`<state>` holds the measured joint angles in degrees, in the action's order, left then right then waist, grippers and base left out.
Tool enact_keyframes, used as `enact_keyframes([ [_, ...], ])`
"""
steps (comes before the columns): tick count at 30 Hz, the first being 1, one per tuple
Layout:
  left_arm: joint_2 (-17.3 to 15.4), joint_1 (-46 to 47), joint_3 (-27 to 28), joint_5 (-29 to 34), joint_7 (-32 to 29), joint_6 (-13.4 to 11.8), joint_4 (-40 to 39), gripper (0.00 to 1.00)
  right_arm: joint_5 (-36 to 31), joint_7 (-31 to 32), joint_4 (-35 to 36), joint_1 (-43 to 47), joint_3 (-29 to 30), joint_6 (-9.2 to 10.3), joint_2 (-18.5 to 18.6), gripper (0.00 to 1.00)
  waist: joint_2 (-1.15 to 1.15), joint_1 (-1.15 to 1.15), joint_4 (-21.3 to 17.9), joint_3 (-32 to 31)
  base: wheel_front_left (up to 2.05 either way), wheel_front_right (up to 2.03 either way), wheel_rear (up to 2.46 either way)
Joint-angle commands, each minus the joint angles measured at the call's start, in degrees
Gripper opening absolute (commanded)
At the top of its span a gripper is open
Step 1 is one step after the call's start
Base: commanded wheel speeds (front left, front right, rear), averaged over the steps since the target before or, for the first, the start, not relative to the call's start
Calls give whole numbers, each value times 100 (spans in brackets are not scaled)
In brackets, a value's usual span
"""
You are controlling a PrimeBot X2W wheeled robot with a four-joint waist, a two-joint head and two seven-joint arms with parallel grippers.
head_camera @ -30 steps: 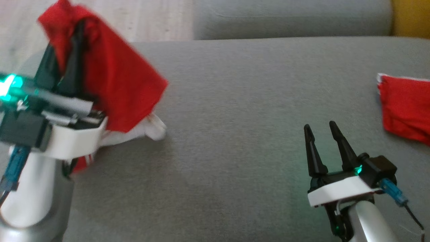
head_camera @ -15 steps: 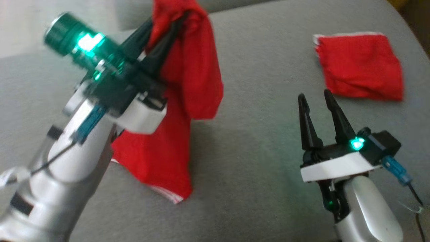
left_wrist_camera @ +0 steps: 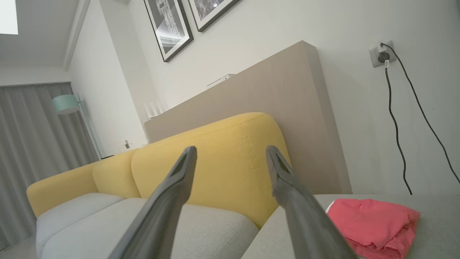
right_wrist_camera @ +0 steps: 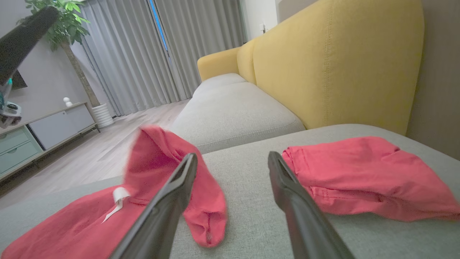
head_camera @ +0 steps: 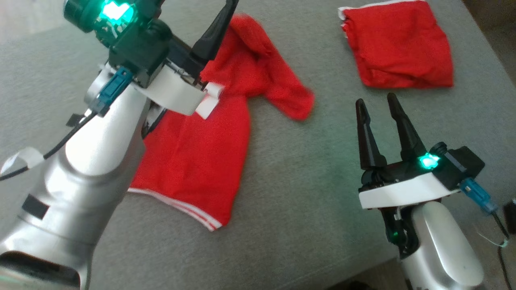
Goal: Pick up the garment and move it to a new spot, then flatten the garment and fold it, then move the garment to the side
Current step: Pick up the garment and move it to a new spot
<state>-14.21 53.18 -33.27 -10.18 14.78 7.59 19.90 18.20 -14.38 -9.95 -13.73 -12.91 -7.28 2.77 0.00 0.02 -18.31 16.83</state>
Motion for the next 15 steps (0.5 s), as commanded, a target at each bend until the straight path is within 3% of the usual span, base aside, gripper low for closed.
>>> enact_keyframes([
  [1, -156, 101, 246, -44, 21, -11, -168, 100, -104, -62, 184, -149, -52, -21, 10, 100, 0, -2, 227, -107, 0, 0, 0],
  [11, -154, -782, 487, -47, 21, -13, -267, 100, -557, -62, 16, 15, 281, -21, 10, 100, 0, -2, 1238, -570, 0, 0, 0],
  [15, -195, -1147, 279, -152, 22, -12, -257, 100, -676, -62, -54, 104, 347, -21, 10, 100, 0, -2, 1591, -733, 0, 0, 0],
])
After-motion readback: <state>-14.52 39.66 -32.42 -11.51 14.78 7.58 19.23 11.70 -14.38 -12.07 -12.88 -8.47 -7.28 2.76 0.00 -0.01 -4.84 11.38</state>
